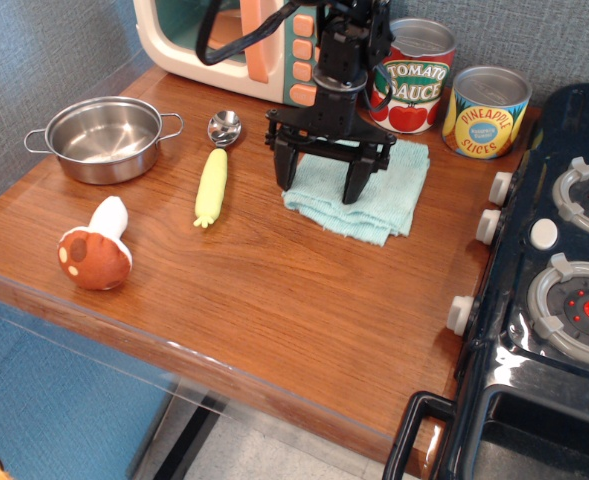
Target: Move the blue cloth from right edge of the table and place it on the right side of the spatula.
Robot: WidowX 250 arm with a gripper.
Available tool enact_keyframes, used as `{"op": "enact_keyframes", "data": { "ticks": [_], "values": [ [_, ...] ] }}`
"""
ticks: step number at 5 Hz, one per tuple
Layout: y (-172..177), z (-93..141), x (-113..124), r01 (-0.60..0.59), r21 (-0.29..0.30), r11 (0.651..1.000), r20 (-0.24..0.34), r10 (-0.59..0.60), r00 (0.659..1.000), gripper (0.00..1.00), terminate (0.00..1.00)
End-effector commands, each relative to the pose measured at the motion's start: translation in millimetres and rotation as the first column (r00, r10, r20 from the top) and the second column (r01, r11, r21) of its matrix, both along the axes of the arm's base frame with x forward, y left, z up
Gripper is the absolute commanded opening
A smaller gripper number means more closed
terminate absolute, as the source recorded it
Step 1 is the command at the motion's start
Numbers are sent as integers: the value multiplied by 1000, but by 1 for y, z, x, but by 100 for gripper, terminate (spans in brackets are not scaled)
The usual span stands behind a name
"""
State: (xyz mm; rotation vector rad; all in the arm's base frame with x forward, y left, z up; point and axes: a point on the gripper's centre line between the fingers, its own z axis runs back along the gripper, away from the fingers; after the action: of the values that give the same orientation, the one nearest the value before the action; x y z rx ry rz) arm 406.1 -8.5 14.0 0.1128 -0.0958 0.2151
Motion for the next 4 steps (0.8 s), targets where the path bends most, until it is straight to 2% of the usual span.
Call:
{"op": "enact_keyframes", "data": {
  "ticks": [1,3,4],
  "values": [
    [1,29,8,-34,-42,999,38,36,999,100,0],
    [-1,99,17,18,-114,993,165,1,986,100,0],
    [6,109,14,18,-122,992,180,4,984,100,0]
  ]
}}
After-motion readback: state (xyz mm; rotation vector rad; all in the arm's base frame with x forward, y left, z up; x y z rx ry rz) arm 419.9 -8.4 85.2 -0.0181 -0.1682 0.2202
